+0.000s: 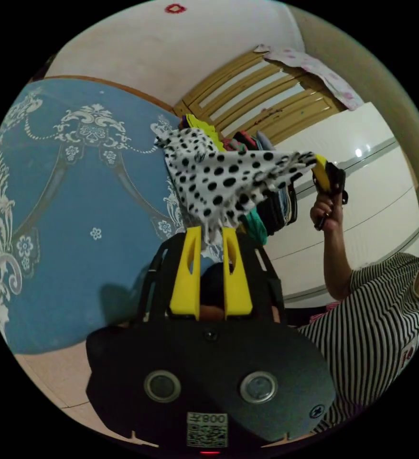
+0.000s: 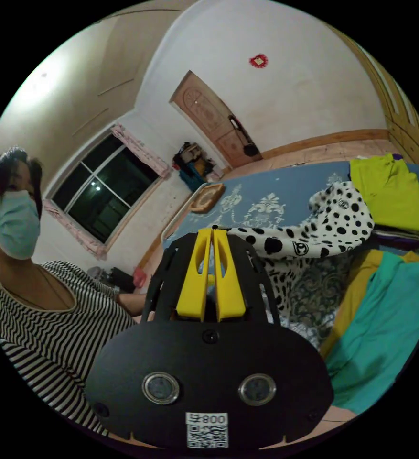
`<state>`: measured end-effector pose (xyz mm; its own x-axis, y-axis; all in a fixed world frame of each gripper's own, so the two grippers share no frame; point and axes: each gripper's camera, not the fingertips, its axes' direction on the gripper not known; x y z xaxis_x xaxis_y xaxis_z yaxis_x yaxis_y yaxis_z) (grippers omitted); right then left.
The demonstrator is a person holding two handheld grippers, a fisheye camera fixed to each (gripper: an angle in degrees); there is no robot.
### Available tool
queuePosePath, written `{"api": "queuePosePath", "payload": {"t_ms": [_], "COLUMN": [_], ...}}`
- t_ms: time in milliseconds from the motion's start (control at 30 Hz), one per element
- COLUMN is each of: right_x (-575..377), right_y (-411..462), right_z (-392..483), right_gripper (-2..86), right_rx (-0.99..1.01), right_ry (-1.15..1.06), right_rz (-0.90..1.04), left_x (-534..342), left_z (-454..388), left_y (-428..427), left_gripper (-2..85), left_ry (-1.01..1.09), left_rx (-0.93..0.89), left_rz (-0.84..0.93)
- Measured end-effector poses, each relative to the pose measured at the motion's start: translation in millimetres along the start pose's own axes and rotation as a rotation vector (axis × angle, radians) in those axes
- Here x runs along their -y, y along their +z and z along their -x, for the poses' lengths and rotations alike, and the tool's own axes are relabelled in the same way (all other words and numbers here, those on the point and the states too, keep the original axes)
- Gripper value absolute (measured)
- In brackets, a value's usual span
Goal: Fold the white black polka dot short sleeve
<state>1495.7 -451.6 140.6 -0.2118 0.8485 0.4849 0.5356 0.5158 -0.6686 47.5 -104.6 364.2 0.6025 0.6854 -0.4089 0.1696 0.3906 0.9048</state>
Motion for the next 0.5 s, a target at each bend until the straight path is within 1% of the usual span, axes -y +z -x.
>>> {"api": "queuePosePath", "payload": {"t_ms": [100,233,400,500], "right_x": [-13.0,-25.8,-42.0,-55.8], "right_y": [-5.1,-5.5,-11.1,-17.6], "right_z": [30.2,69.7,109.3,127.2], "right_gripper": [0.2,0.2,0.2,0.2], "right_rx": [0.014,0.012,-0.015,-0.034], "right_ry": [-0.020,-0.054,-0.091,-0.094], "right_rz": [0.009,0.047,0.048,0.042], "left_x": [-14.4,-30.8,-44.5,-44.1], "left_z": [-24.5,-79.2,-136.1,-162.4], "left_y": [-13.9,-17.2,-10.4,-3.0], "left_gripper": [10.7,13.3,13.4,11.6], "left_ry": [-0.006,0.079,0.149,0.168], "left_rx": [-0.053,-0.103,-0.045,0.004], "left_rz": [0.011,0.048,0.083,0.093]}}
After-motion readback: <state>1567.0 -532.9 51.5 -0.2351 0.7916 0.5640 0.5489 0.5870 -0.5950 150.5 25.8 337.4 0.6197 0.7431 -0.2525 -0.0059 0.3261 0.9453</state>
